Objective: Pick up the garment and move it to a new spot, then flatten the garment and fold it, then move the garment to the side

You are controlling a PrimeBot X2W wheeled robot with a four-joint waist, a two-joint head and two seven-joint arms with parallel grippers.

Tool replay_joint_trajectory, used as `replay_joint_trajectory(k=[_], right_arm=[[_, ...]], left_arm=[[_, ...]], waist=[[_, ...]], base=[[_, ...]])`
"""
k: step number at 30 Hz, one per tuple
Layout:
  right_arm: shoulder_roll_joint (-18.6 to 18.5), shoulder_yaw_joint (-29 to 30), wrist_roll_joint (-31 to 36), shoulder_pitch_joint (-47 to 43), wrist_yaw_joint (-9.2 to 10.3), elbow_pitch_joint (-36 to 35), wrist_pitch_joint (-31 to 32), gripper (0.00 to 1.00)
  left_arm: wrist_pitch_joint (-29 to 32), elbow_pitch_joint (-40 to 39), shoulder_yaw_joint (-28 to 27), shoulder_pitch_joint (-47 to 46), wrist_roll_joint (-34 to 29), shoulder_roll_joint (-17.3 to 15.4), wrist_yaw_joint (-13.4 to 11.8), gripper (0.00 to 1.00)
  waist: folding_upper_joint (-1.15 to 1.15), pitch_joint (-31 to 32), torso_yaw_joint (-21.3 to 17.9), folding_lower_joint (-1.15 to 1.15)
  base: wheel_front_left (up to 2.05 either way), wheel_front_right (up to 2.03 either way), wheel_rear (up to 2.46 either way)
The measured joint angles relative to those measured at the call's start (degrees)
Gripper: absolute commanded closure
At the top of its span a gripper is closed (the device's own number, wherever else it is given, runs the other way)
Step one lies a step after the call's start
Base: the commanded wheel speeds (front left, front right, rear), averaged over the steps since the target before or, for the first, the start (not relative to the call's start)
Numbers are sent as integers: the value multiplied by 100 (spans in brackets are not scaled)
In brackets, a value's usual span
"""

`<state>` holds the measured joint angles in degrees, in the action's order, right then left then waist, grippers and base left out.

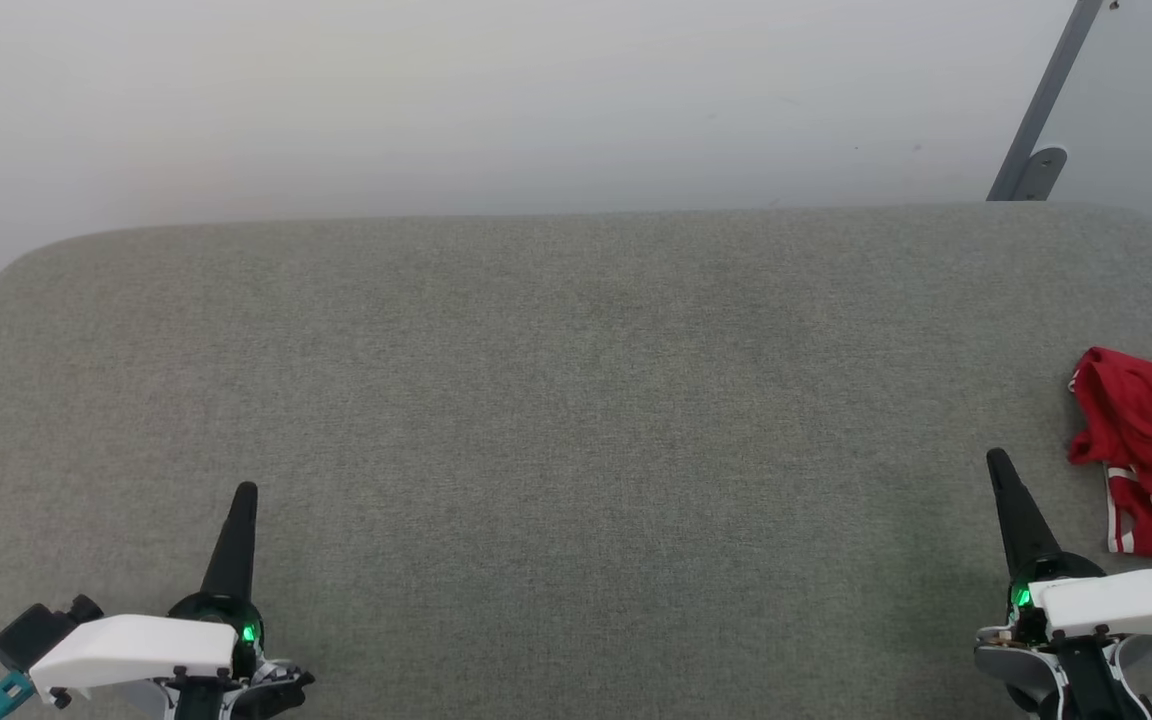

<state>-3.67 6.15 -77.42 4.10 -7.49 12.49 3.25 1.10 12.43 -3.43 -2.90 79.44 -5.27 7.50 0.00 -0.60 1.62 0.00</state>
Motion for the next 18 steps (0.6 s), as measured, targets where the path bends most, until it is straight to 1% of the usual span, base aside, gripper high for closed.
replay_joint_trajectory(k=[18], right_arm=[[33,20,-754,105,0,78,179,100]], left_arm=[[237,81,-92,-147,700,85,0,100]], waist=[[0,20,-77,0]], base=[[0,0,0]])
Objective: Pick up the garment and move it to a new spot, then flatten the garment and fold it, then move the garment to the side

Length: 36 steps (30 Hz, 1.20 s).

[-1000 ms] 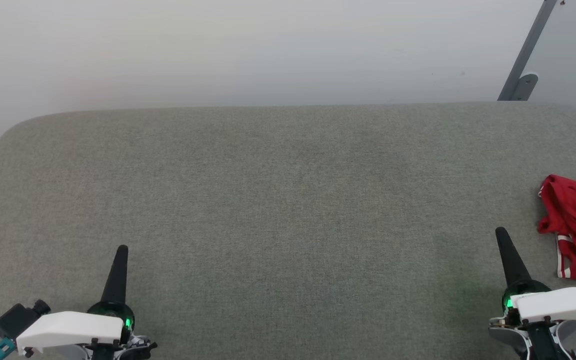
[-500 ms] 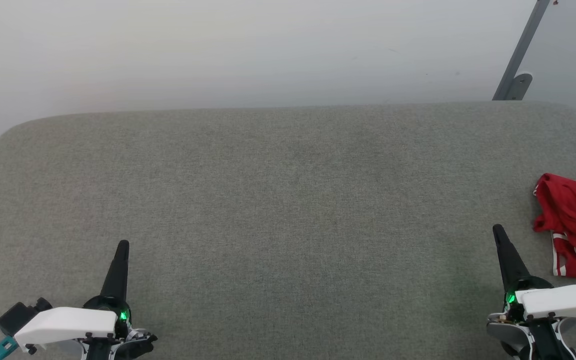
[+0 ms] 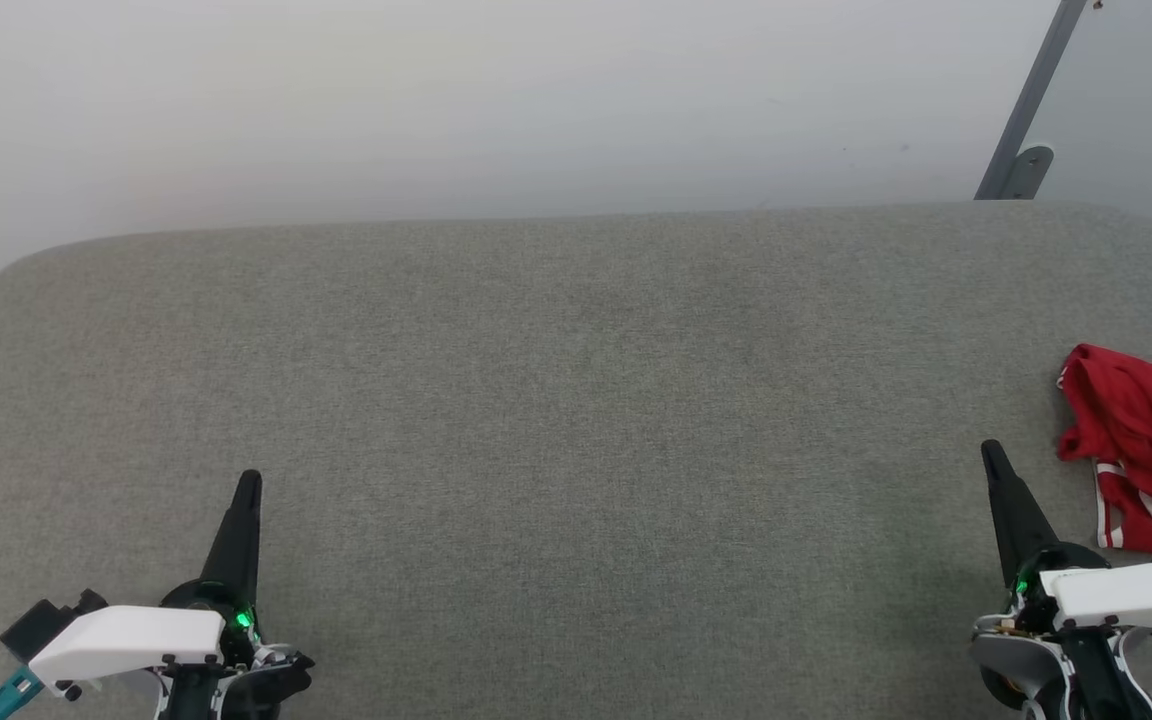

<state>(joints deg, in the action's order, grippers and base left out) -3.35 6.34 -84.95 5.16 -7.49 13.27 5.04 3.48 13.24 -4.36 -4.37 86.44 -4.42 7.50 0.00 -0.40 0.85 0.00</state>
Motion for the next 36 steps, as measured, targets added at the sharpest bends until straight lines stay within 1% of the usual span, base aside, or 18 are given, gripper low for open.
replay_joint_trajectory(k=[20,36], right_arm=[[43,19,-727,80,0,75,151,100],[46,19,-734,97,0,81,151,100]], left_arm=[[215,82,-96,-138,677,77,-1,100],[231,85,-118,-142,679,87,-1,100]], waist=[[0,22,-84,0],[0,22,-85,0]], base=[[0,0,0],[0,0,0]])
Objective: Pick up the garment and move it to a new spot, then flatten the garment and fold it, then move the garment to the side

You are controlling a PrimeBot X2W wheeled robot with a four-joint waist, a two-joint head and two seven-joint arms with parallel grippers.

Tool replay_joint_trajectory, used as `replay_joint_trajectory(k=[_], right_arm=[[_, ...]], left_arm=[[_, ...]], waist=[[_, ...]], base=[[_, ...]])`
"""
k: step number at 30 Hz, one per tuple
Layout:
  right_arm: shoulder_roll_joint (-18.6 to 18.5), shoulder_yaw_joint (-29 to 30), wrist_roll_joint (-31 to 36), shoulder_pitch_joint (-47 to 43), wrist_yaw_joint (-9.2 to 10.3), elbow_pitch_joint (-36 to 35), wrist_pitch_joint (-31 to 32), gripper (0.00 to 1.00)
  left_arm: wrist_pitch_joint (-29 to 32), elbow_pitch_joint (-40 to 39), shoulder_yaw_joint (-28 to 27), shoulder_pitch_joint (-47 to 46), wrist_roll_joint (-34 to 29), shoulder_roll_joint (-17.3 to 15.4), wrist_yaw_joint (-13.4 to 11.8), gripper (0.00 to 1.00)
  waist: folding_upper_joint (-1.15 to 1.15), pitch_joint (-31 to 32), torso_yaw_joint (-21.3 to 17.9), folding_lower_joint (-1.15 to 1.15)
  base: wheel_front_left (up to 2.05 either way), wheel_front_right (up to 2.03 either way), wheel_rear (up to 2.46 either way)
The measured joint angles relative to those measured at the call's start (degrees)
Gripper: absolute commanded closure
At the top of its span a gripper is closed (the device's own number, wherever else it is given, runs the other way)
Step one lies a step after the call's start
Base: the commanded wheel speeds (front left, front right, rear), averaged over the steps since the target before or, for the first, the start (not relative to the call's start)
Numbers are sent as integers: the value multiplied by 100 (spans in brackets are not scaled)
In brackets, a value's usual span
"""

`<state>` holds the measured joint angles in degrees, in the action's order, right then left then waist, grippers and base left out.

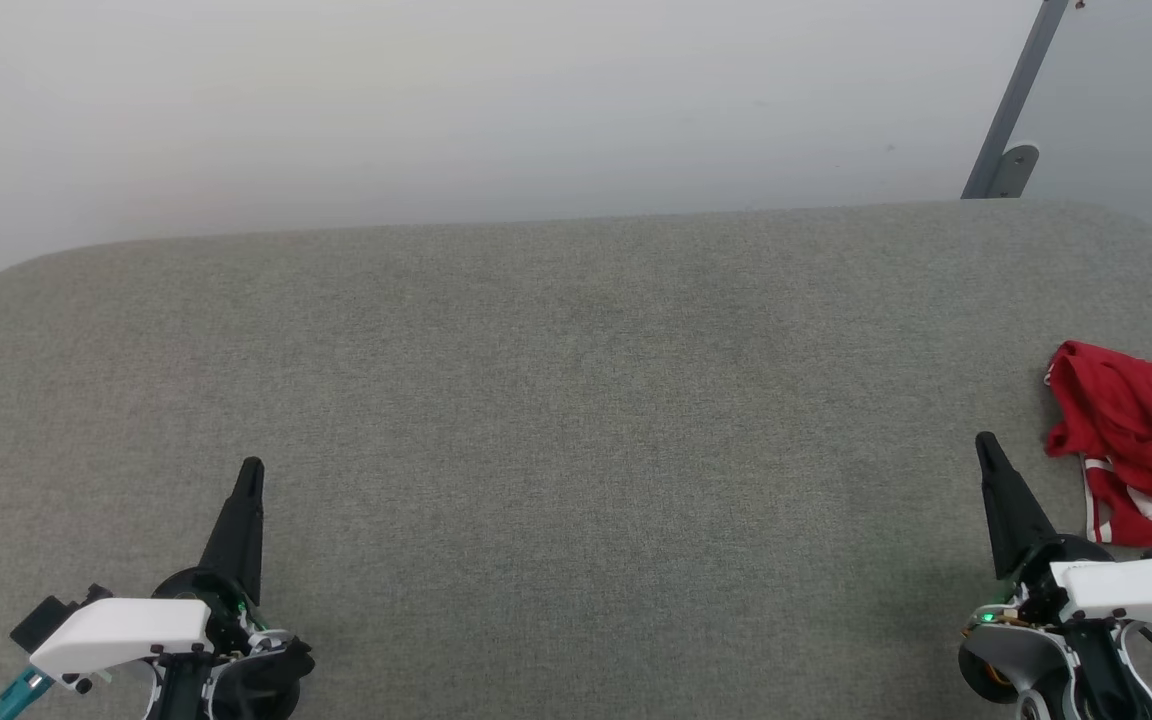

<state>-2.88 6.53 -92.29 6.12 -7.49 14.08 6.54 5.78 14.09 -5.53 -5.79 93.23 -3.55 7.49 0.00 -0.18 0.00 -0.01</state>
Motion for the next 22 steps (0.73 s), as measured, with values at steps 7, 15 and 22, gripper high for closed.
replay_joint_trajectory(k=[7,15,22], right_arm=[[0,2,0,1,0,-2,0,100],[0,0,0,1,0,0,0,100],[0,0,0,1,0,0,0,100]], left_arm=[[5,0,-9,-1,-4,8,0,100],[11,0,-16,-5,-10,14,0,100],[25,0,-23,-8,-14,19,0,100]], waist=[[0,0,0,0],[0,0,0,0],[0,0,0,0]], base=[[0,0,0],[0,0,0],[0,0,0]])
